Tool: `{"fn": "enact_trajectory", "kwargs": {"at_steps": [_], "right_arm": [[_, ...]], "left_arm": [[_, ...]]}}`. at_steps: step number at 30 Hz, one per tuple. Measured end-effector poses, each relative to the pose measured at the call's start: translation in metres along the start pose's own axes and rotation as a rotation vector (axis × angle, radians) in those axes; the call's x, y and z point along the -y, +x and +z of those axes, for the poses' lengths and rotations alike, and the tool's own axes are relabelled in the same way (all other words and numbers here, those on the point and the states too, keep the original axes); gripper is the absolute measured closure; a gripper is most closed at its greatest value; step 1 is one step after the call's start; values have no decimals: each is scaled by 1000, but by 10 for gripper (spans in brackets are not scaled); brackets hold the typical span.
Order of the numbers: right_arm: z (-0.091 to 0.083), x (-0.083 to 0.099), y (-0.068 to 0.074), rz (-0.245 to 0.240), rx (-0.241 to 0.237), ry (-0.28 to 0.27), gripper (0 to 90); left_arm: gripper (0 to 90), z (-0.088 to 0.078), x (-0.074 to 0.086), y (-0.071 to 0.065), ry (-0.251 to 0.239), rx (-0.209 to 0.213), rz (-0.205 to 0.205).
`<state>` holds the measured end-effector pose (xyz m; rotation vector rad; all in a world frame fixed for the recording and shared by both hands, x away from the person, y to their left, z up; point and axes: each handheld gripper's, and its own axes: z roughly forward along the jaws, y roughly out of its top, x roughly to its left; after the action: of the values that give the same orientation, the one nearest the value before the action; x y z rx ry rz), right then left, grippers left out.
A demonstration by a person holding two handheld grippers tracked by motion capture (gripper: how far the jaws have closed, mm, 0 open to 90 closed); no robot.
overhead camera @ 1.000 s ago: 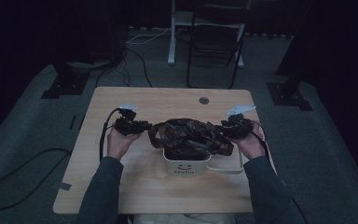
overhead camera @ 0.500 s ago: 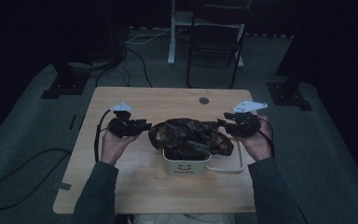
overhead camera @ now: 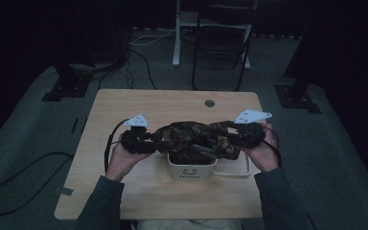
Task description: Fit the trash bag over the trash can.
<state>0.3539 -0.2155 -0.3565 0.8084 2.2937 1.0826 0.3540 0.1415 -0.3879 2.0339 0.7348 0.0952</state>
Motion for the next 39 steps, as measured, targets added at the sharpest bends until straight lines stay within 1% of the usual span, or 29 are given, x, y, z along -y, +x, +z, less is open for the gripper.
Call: {"fn": "enact_trajectory", "kwargs": {"at_steps": [1, 2, 3, 4, 7, 9, 10, 11, 12, 14, 17, 20, 21, 29, 34, 35, 39], "right_arm": [[1, 2, 0, 0, -1, 6, 597], [1, 2, 0, 0, -1, 6, 597], [3, 4, 1, 2, -4, 10, 597], [5, 8, 1, 6, -7, 20, 597], [7, 12, 0, 12, -12, 25, 597], [8, 15, -1, 20, -12, 30, 597], [9, 16, -2, 24, -12, 34, 597], [10, 17, -3, 26, -9, 37, 598], [11, 18, -4, 30, -7, 40, 598], [13, 21, -7, 44, -3, 46, 600], [15, 26, -10, 60, 3, 53, 606], [16, 30, -14, 80, 9, 59, 614], [16, 31, -15, 82, 11, 61, 615], [16, 38, -19, 109, 20, 77, 620], [15, 45, -21, 124, 26, 94, 620], [15, 46, -21, 128, 27, 97, 620], [13, 52, -18, 131, 19, 108, 619]], "left_arm": [[559, 1, -1, -4, 1, 10, 12], [556, 1, -1, -4, 1, 10, 12], [556, 3, -3, -11, 19, 20, 37], [548, 5, -4, -14, 24, 23, 46], [541, 10, -5, -21, 40, 35, 68], [540, 14, -6, -25, 49, 31, 79], [540, 17, -6, -27, 55, 22, 88], [541, 19, -6, -29, 55, 2, 100], [569, 21, -6, -31, 55, -15, 109], [653, 23, -4, -34, 50, -30, 123], [774, 26, -2, -40, 56, -52, 155], [874, 26, 1, -44, 64, -42, 167], [895, 26, 2, -44, 65, -37, 169], [900, 12, 17, -50, 52, -21, 161], [900, 0, 31, -50, 43, -2, 141], [900, -1, 34, -50, 44, 7, 135], [900, -5, 46, -50, 55, 9, 122]]}}
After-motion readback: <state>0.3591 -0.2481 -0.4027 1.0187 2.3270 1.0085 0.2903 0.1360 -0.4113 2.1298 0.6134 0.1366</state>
